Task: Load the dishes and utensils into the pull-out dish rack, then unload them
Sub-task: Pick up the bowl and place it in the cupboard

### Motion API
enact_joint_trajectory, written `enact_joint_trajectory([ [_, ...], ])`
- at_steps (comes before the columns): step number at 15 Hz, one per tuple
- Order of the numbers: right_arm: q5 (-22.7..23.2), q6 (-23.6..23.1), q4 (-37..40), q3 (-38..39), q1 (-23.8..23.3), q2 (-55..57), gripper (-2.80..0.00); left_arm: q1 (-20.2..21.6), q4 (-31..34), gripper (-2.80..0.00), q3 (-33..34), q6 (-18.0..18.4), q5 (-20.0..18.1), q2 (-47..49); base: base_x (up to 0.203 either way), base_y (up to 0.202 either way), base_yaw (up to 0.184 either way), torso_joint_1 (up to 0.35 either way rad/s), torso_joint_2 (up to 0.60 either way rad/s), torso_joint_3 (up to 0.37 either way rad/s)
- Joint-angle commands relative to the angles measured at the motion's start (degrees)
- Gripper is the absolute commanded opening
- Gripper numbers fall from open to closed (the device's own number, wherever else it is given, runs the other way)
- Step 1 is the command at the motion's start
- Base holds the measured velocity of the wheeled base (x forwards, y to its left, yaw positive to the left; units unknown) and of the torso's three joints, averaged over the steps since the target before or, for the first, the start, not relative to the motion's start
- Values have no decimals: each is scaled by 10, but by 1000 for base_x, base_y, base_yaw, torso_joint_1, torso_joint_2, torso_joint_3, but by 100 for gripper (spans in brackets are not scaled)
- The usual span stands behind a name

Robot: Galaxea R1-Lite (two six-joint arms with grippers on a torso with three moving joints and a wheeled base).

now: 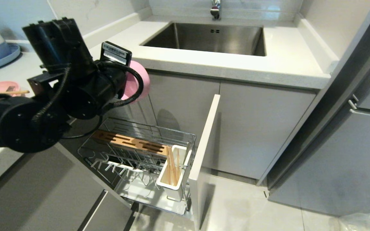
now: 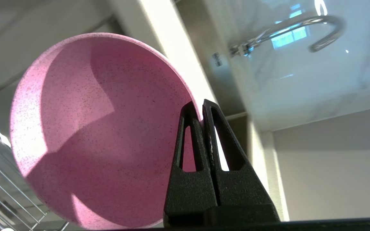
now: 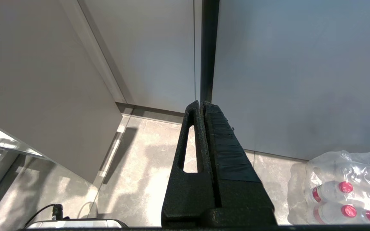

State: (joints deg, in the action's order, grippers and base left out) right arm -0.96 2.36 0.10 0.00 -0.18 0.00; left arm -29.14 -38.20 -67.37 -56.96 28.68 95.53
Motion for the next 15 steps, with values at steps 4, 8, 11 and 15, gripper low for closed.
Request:
enact_joint_trajectory([
  [4, 0, 0, 0, 1, 0, 0, -280, 2, -88, -280, 27, -14, 30, 111, 0, 0, 0, 0, 0, 0],
  [8, 0, 0, 0, 1, 0, 0, -280, 21, -120, -280, 29, -53, 34, 173, 0, 0, 0, 0, 0, 0],
  [11, 0, 0, 0, 1, 0, 0, -280, 34, -131, -280, 25, -65, 30, 199, 0, 0, 0, 0, 0, 0],
  [15, 0, 0, 0, 1, 0, 0, -280, 54, -152, -280, 29, -104, -9, 220, 0, 0, 0, 0, 0, 0],
])
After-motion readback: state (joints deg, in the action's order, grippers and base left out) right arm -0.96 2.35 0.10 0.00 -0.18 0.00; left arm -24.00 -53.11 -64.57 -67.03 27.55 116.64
